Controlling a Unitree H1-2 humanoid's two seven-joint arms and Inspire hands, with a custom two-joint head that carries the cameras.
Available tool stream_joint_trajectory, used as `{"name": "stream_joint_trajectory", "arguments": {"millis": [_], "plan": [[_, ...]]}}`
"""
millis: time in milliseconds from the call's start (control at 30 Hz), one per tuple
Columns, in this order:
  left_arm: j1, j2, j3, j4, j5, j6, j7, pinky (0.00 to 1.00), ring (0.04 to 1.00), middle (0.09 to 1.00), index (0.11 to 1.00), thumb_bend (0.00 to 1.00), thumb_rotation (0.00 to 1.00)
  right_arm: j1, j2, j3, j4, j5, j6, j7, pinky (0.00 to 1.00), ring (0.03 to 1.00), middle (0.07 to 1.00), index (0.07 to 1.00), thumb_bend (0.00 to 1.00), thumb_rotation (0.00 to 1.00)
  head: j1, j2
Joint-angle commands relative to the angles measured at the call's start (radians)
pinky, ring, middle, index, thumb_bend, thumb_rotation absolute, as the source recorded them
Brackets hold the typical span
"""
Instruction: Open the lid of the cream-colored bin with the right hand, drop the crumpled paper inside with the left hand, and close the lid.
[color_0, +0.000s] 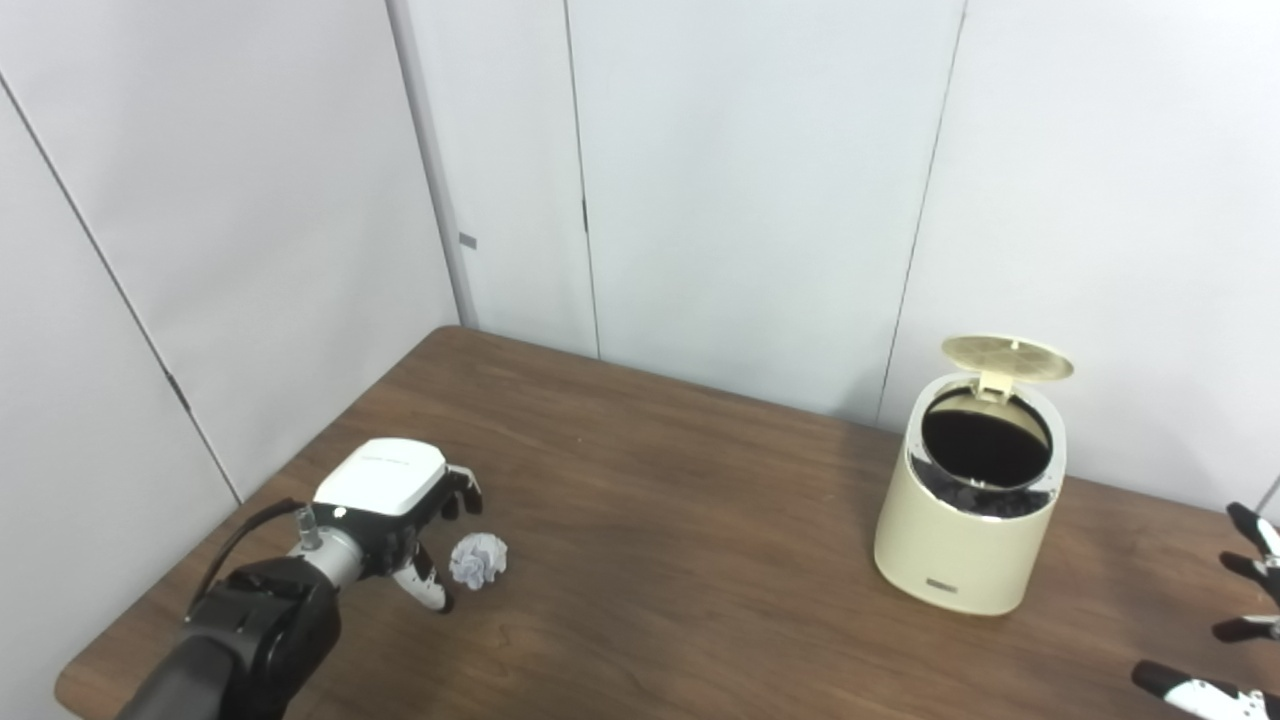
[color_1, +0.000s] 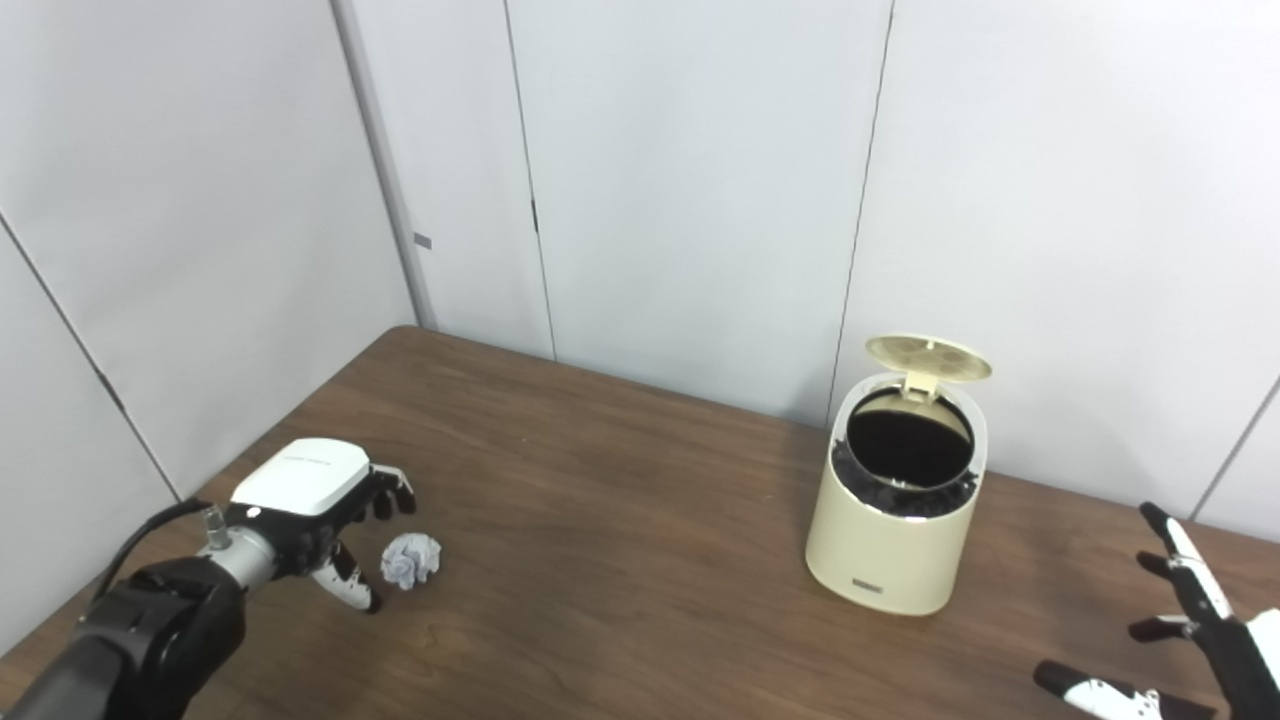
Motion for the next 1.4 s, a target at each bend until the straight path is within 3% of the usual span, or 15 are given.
{"name": "stream_joint_trajectory", "arguments": {"millis": [0, 267, 433, 667, 867, 900, 933, 967, 1033, 1167, 1267, 1367], "plan": [[-0.032, 0.019, 0.004, 0.004, 0.001, -0.020, 0.065, 0.53, 0.611, 0.654, 0.677, 0.86, 0.08, -0.022, -0.010, -0.010, -0.033, 0.008, -0.027, -0.008, 0.58, 0.908, 0.995, 1.000, 0.90, 0.53, -0.002, 0.001], [-0.048, 0.009, -0.026, 0.043, -0.004, -0.029, 0.105, 0.51, 0.589, 0.637, 0.665, 0.86, 0.07, -0.017, -0.013, -0.011, -0.039, -0.003, -0.022, -0.011, 0.56, 0.902, 0.994, 1.000, 0.88, 0.52, -0.004, 0.007], [-0.060, 0.006, -0.039, 0.053, -0.016, -0.024, 0.099, 0.50, 0.581, 0.634, 0.661, 0.82, 0.12, -0.014, -0.014, -0.011, -0.044, -0.002, -0.021, -0.009, 0.58, 0.905, 0.996, 1.000, 0.88, 0.53, -0.007, 0.011], [-0.065, 0.012, -0.051, 0.075, -0.027, -0.024, 0.107, 0.48, 0.567, 0.616, 0.654, 0.82, 0.11, -0.013, -0.015, -0.014, -0.047, -0.001, -0.017, -0.008, 0.58, 0.901, 0.996, 1.000, 0.87, 0.53, -0.007, 0.013], [-0.066, 0.027, -0.075, 0.107, 0.009, -0.013, 0.105, 0.47, 0.528, 0.594, 0.620, 0.82, 0.03, -0.013, -0.018, -0.019, -0.048, 0.004, -0.027, -0.010, 0.61, 0.892, 0.988, 0.999, 0.87, 0.57, -0.008, 0.017], [-0.067, 0.032, -0.080, 0.120, 0.008, -0.015, 0.107, 0.44, 0.505, 0.583, 0.617, 0.81, 0.01, -0.013, -0.018, -0.021, -0.049, 0.005, -0.024, -0.009, 0.61, 0.889, 0.985, 0.997, 0.88, 0.57, -0.008, 0.017], [-0.067, 0.033, -0.084, 0.125, 0.007, -0.015, 0.107, 0.42, 0.493, 0.574, 0.557, 0.67, 0.03, -0.013, -0.018, -0.021, -0.050, 0.006, -0.023, -0.008, 0.59, 0.885, 0.982, 0.995, 0.88, 0.57, -0.008, 0.017], [-0.068, 0.035, -0.089, 0.134, 0.008, -0.018, 0.111, 0.40, 0.480, 0.562, 0.525, 0.60, 0.04, -0.012, -0.019, -0.023, -0.053, 0.007, -0.020, -0.006, 0.58, 0.881, 0.979, 0.994, 0.88, 0.57, -0.010, 0.021], [-0.070, 0.038, -0.095, 0.161, 0.008, -0.023, 0.125, 0.35, 0.437, 0.471, 0.519, 0.54, 0.01, -0.012, -0.019, -0.024, -0.057, 0.008, -0.016, -0.004, 0.56, 0.877, 0.977, 0.993, 0.88, 0.57, -0.010, 0.021], [-0.072, 0.041, -0.103, 0.176, 0.002, -0.019, 0.129, 0.30, 0.376, 0.413, 0.517, 0.52, 0.00, -0.011, -0.017, -0.028, -0.068, 0.014, -0.003, 0.000, 0.52, 0.870, 0.969, 0.982, 0.88, 0.56, -0.009, 0.024], [-0.068, 0.045, -0.107, 0.180, -0.008, -0.030, 0.146, 0.34, 0.376, 0.453, 0.530, 0.50, 0.00, -0.012, -0.020, -0.027, -0.070, 0.010, 0.002, 0.001, 0.50, 0.864, 0.967, 0.980, 0.88, 0.56, -0.009, 0.025], [-0.067, 0.047, -0.110, 0.181, -0.020, -0.031, 0.149, 0.32, 0.364, 0.446, 0.534, 0.50, 0.00, -0.010, -0.021, -0.024, -0.073, 0.008, 0.005, 0.002, 0.48, 0.849, 0.965, 0.981, 0.88, 0.57, -0.008, 0.026]]}}
